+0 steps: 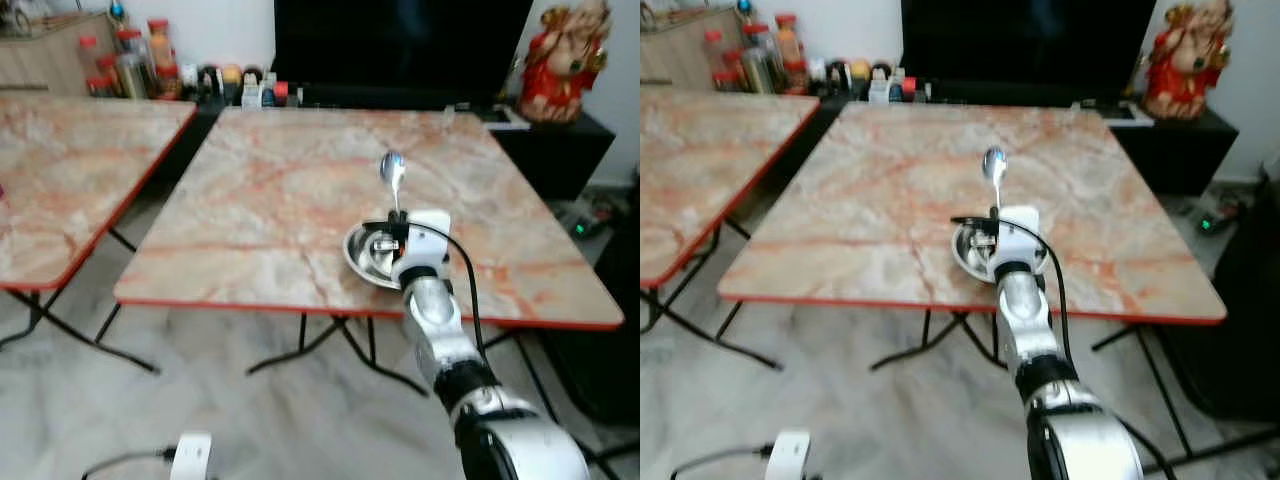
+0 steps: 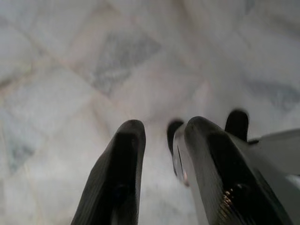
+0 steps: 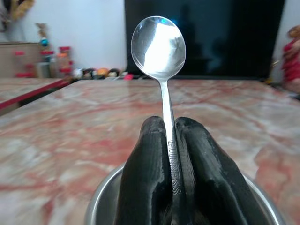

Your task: Setting the table

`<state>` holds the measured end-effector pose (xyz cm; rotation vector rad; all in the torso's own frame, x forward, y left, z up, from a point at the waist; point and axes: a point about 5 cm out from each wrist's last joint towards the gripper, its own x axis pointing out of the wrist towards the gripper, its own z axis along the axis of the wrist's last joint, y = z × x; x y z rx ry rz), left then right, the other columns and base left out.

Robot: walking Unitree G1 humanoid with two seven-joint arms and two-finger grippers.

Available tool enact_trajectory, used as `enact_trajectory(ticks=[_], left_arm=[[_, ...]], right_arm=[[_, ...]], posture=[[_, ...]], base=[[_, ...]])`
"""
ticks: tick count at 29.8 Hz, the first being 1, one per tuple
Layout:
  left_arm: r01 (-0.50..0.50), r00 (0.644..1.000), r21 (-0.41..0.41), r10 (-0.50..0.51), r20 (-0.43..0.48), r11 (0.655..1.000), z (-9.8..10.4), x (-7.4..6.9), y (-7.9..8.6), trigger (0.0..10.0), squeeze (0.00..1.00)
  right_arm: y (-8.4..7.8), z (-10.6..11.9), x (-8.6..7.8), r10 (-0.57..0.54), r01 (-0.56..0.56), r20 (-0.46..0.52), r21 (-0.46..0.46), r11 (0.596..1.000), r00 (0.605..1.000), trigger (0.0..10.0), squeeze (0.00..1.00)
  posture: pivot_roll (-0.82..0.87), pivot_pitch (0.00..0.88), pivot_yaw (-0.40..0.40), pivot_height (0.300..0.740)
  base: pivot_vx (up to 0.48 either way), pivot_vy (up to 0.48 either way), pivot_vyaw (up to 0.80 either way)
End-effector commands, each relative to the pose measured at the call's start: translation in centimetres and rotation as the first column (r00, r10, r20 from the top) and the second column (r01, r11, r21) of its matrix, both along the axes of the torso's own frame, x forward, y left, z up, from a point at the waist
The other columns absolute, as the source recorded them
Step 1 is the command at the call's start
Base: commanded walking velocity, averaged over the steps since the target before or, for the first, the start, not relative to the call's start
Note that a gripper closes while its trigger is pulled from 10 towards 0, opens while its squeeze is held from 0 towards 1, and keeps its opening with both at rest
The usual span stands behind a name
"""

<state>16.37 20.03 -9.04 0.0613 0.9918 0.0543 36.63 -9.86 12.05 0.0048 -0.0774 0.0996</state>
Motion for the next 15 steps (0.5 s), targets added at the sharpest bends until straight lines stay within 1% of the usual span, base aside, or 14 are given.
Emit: enact_trajectory(ticks=[1, 3, 9, 13, 15], left_arm=[[0.012, 1.000, 0.010, -0.012, 0.007, 1.000, 0.1, 0.3, 0.1, 10.0, 0.00], [0.012, 1.000, 0.011, -0.012, 0.005, 1.000, 0.1, 0.2, 0.1, 10.0, 0.00], [0.011, 1.000, 0.020, -0.011, 0.003, 1.000, 0.1, 0.2, 0.1, 10.0, 0.00], [-0.003, 1.000, 0.000, 0.003, 0.015, 1.000, 0.1, 0.2, 0.1, 10.0, 0.00], [0.004, 1.000, 0.006, -0.004, 0.025, 1.000, 0.2, 0.3, 0.0, 10.0, 0.00]], right_arm=[[-0.4, 0.6, 0.2, -0.009, 0.009, 0.024, -0.003, 1.000, 1.000, 10.0, 0.00], [-0.4, 0.5, 0.2, -0.009, 0.009, 0.021, -0.003, 1.000, 1.000, 10.0, 0.00], [-0.3, 0.3, 0.1, -0.007, 0.007, 0.017, -0.001, 1.000, 1.000, 10.0, 0.00], [0.4, 0.1, -0.1, 0.015, -0.015, 0.009, -0.002, 1.000, 1.000, 10.0, 0.00], [0.7, -0.1, -0.3, 0.023, -0.023, 0.005, -0.002, 1.000, 1.000, 10.0, 0.00]], posture=[[0.02, 0.000, 0.004, 0.740], [0.02, 0.000, 0.005, 0.740], [0.02, 0.000, 0.004, 0.740], [0.02, 0.000, 0.004, 0.740], [0.02, 0.000, 0.001, 0.740]], base=[[0.000, -0.472, 0.00], [0.000, -0.401, 0.00], [0.000, 0.000, 0.00], [0.000, 0.000, 0.00], [0.000, 0.000, 0.00]])
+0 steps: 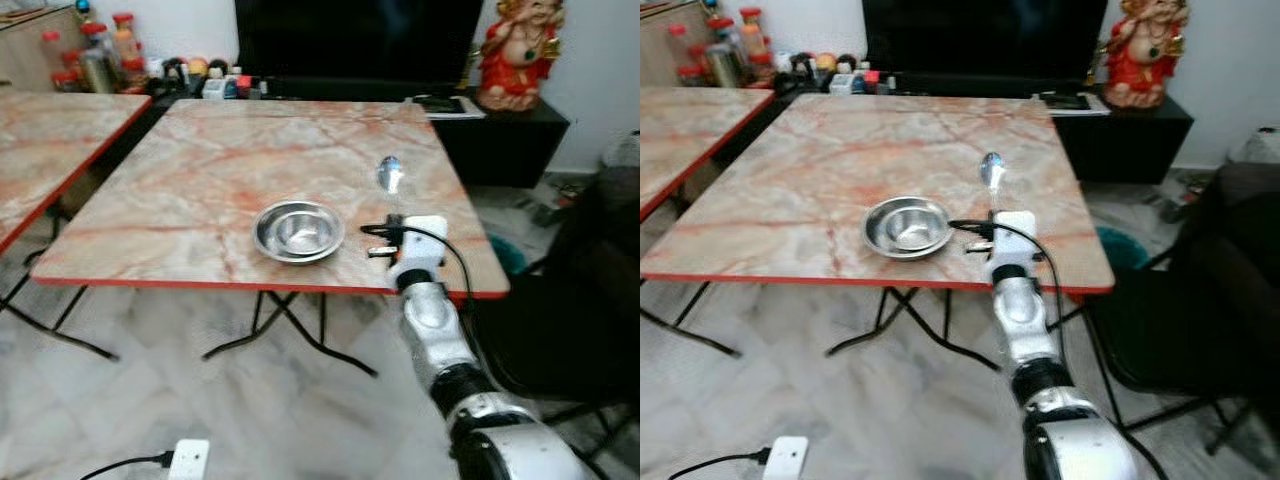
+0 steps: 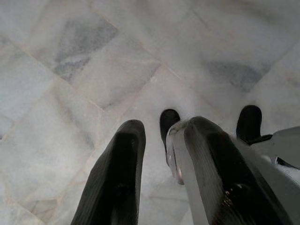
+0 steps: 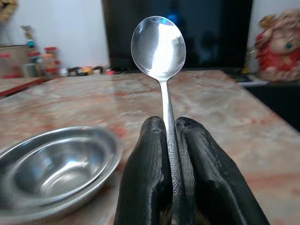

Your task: Setting the table

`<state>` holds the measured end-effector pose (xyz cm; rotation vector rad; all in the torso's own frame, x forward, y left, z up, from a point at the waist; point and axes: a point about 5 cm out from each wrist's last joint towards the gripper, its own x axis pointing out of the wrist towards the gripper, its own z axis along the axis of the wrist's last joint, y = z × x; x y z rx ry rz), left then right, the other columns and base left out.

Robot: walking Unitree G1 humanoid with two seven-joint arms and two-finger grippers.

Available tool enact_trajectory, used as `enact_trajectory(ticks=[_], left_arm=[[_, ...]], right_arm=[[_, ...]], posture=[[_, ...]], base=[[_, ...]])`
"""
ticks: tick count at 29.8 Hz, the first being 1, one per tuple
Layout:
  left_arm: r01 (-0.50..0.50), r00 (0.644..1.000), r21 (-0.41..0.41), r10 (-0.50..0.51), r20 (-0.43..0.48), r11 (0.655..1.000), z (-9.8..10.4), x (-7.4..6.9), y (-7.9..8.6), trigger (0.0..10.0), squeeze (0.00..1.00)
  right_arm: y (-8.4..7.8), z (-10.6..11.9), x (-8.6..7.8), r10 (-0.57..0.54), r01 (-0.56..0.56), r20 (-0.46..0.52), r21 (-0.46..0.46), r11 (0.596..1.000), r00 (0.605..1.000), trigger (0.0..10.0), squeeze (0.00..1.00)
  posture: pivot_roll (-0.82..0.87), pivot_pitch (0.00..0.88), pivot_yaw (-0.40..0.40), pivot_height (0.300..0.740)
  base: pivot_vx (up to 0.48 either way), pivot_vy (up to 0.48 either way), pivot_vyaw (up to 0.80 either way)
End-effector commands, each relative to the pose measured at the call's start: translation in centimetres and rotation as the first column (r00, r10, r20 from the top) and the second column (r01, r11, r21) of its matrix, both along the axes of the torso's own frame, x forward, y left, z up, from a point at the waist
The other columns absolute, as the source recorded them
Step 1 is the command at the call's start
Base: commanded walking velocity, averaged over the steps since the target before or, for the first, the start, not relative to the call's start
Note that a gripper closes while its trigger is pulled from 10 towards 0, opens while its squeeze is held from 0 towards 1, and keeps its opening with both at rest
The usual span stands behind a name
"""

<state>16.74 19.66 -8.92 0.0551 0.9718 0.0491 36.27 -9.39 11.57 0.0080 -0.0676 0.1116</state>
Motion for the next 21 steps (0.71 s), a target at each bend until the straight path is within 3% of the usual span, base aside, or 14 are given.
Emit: enact_trajectory(ticks=[1, 6, 17, 21], left_arm=[[-0.005, 1.000, 0.011, 0.005, 0.007, 1.000, 0.1, 0.0, 0.4, 10.0, 0.00], [-0.023, 1.000, 0.012, 0.023, 0.003, 1.000, 0.0, -0.2, 0.6, 10.0, 0.00], [-0.034, 0.999, 0.018, 0.033, 0.005, 0.999, 0.0, -0.2, 0.8, 10.0, 0.00], [-0.037, 0.999, 0.018, 0.037, 0.007, 0.999, 0.1, -0.1, 0.8, 10.0, 0.00]], right_arm=[[0.3, 0.3, 0.1, 0.013, -0.013, 0.013, -0.002, 1.000, 1.000, 10.0, 0.00], [1.3, 0.2, -0.2, 0.051, -0.051, 0.013, 0.000, 0.999, 0.999, 10.0, 0.00], [1.7, 0.1, -0.3, 0.073, -0.073, 0.013, 0.003, 0.997, 0.997, 10.0, 0.00], [1.7, 0.3, -0.3, 0.083, -0.083, 0.015, 0.004, 0.997, 0.996, 10.0, 0.00]], posture=[[0.02, 0.000, 0.001, 0.740], [0.02, 0.000, 0.003, 0.740], [0.02, 0.000, 0.003, 0.740], [0.02, 0.000, 0.003, 0.740]], base=[[0.000, 0.000, 0.00], [0.000, 0.000, 0.00], [0.000, 0.000, 0.00], [0.266, 0.000, 0.00]])
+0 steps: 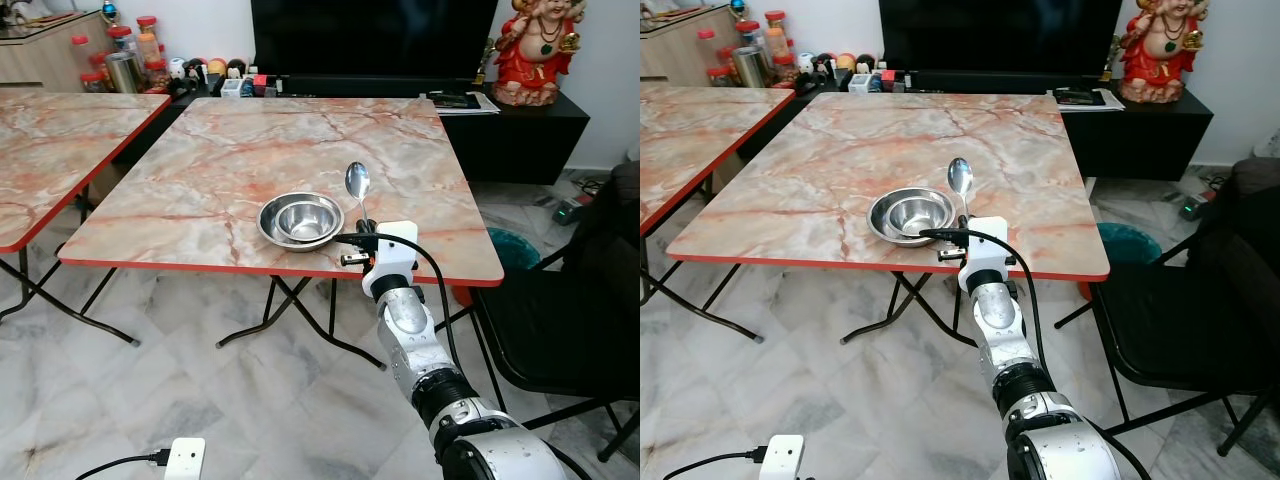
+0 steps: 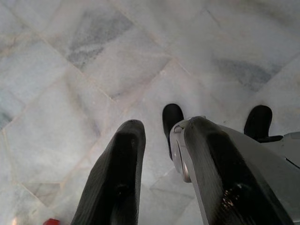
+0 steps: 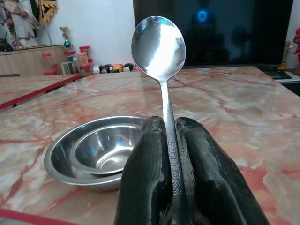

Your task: Setting the table

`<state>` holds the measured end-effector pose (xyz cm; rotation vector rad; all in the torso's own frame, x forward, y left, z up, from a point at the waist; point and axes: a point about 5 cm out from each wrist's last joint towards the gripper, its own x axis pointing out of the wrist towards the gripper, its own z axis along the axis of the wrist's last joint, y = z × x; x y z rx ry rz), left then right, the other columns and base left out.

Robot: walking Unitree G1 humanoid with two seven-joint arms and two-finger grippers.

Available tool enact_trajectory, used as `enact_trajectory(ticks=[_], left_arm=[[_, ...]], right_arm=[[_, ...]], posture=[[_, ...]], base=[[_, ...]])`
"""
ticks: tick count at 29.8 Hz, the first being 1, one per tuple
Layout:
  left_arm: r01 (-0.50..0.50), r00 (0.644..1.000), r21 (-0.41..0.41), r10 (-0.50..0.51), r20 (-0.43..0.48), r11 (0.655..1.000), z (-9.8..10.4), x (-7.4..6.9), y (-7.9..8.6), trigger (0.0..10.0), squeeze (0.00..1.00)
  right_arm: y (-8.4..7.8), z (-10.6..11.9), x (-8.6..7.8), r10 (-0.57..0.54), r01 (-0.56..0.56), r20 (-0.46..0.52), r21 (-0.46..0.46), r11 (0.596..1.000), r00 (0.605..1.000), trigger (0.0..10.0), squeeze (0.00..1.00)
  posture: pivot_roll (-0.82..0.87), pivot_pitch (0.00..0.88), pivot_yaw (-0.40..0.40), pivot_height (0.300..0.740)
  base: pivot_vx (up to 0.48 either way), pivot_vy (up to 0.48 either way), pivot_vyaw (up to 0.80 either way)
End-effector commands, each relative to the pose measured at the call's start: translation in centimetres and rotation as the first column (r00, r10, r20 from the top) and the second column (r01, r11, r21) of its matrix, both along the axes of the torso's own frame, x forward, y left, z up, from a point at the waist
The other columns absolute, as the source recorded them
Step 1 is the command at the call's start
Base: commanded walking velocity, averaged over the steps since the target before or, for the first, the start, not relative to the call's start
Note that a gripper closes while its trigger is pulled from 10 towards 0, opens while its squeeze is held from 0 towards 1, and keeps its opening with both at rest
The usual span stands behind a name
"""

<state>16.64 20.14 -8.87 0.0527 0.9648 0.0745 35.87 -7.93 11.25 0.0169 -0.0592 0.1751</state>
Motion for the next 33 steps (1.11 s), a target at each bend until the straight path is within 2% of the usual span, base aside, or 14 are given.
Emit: enact_trajectory(ticks=[1, 7, 12, 25, 33], left_arm=[[-0.014, 1.000, 0.009, 0.014, -0.001, 1.000, 0.05, 0.00, 0.35, 10.0, 0.00], [-0.014, 1.000, 0.004, 0.014, 0.003, 1.000, 0.14, 0.23, 0.32, 10.0, 0.00], [-0.015, 1.000, 0.001, 0.015, 0.000, 1.000, 0.08, 0.12, 0.24, 10.0, 0.00], [-0.016, 1.000, 0.003, 0.016, 0.005, 1.000, 0.14, 0.26, 0.25, 10.0, 0.00], [-0.021, 1.000, -0.007, 0.021, 0.016, 1.000, 0.13, 0.25, 0.01, 10.0, 0.00]], right_arm=[[0.29, 0.59, 0.12, 0.019, -0.019, 0.023, -0.001, 1.000, 1.000, 10.0, 0.00], [0.55, 0.90, 0.17, 0.041, -0.041, 0.036, -0.003, 0.999, 0.998, 10.0, 0.00], [0.80, 0.94, 0.02, 0.065, -0.062, 0.056, -0.046, 0.997, 0.996, 10.0, 0.00], [0.78, 0.94, -0.04, 0.055, -0.054, 0.052, -0.010, 0.998, 0.997, 10.0, 0.00], [1.12, 0.48, -0.49, 0.048, -0.049, 0.042, 0.004, 0.999, 0.998, 10.0, 0.00]], posture=[[0.02, 0.000, 0.003, 0.740], [0.02, 0.000, 0.002, 0.740], [0.02, 0.000, 0.003, 0.740], [0.02, 0.000, 0.002, 0.740], [0.02, 0.000, -0.005, 0.740]], base=[[0.270, 0.000, 0.00], [0.283, 0.000, 0.00], [0.325, 0.000, 0.00], [0.309, 0.000, 0.00], [0.000, 0.000, 0.00]])
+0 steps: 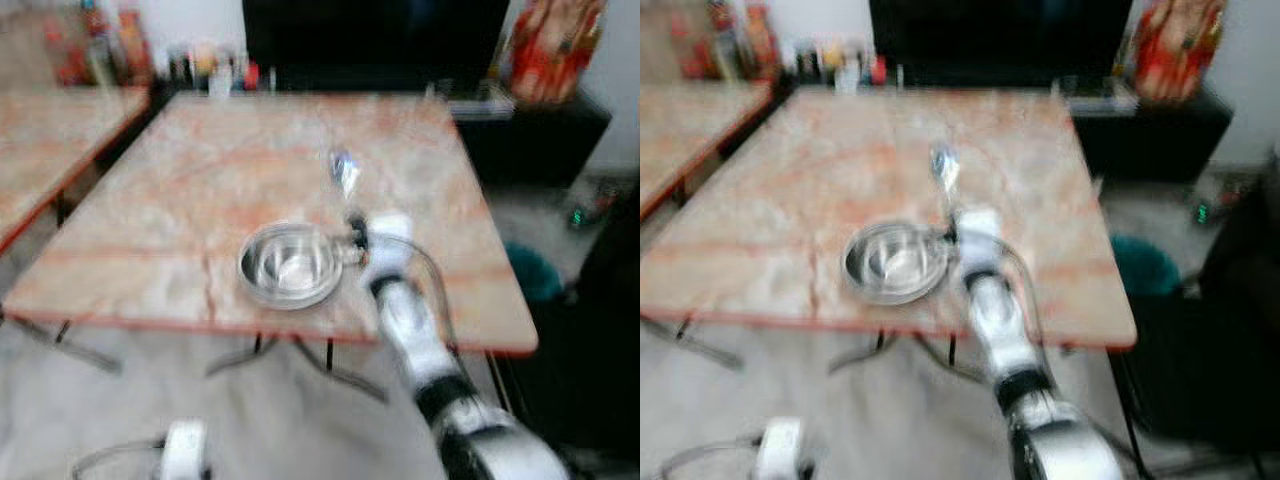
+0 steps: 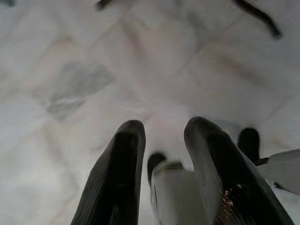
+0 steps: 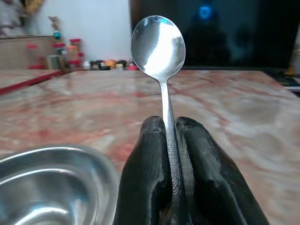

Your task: Setting the table

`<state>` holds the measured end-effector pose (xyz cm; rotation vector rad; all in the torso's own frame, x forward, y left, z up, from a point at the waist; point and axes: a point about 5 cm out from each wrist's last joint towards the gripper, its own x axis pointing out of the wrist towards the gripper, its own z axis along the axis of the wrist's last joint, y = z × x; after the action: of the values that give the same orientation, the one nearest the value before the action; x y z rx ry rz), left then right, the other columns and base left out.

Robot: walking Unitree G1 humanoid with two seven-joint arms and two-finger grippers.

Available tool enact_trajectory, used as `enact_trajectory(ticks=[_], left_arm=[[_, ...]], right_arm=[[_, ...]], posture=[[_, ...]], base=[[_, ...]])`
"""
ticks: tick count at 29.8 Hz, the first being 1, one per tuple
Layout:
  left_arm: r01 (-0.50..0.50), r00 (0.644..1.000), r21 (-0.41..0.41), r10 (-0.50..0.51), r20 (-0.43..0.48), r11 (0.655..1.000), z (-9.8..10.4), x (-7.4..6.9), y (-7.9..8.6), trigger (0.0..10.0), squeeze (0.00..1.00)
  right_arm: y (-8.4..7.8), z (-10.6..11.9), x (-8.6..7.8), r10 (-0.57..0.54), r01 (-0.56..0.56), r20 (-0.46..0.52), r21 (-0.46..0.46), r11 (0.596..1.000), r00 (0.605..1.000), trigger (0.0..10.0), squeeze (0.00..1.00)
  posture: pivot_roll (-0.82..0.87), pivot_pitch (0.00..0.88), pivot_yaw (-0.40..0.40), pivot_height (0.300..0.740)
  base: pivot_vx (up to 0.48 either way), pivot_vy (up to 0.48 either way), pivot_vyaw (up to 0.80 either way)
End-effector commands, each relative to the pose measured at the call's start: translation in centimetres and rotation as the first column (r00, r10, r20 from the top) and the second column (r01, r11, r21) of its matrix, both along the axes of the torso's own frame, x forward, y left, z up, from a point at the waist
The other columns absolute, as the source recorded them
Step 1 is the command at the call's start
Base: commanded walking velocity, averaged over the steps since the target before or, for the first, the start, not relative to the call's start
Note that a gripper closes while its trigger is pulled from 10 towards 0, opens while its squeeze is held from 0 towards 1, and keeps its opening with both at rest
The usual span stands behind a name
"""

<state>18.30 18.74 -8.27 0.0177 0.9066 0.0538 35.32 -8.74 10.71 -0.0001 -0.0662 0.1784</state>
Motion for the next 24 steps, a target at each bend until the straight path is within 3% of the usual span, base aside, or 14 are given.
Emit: enact_trajectory(ticks=[1, 8, 13, 24], left_arm=[[-0.024, 0.999, 0.031, 0.026, -0.043, 0.999, -0.5, -1.4, 1.4, 10.0, 0.00], [-0.027, 0.998, 0.030, 0.028, -0.048, 0.999, -0.6, -1.7, 1.4, 10.0, 0.00], [-0.023, 0.998, 0.035, 0.025, -0.054, 0.999, -0.7, -2.1, 1.5, 10.0, 0.00], [-0.012, 0.998, 0.045, 0.015, -0.059, 0.999, -0.7, -2.1, 1.9, 10.0, 0.00]], right_arm=[[1.9, 1.0, 0.0, 0.044, -0.045, 0.033, 0.022, 0.999, 0.998, 10.0, 0.00], [1.5, -0.3, -0.3, 0.007, -0.008, -0.032, -0.023, 1.000, 0.999, 10.0, 0.00], [-0.2, -2.1, -0.6, -0.130, 0.121, -0.130, -0.069, 0.990, 0.983, 10.0, 0.00], [-1.1, -2.7, -0.5, -0.215, 0.199, -0.184, -0.101, 0.975, 0.959, 10.0, 0.00]], posture=[[0.02, 0.000, -0.005, 0.740], [0.02, 0.000, -0.011, 0.740], [0.01, 0.000, 0.001, 0.740], [0.01, 0.000, 0.019, 0.740]], base=[[0.000, 0.000, 0.00], [0.000, 0.000, 0.00], [0.000, 0.000, 0.00], [0.000, 0.000, 0.00]])
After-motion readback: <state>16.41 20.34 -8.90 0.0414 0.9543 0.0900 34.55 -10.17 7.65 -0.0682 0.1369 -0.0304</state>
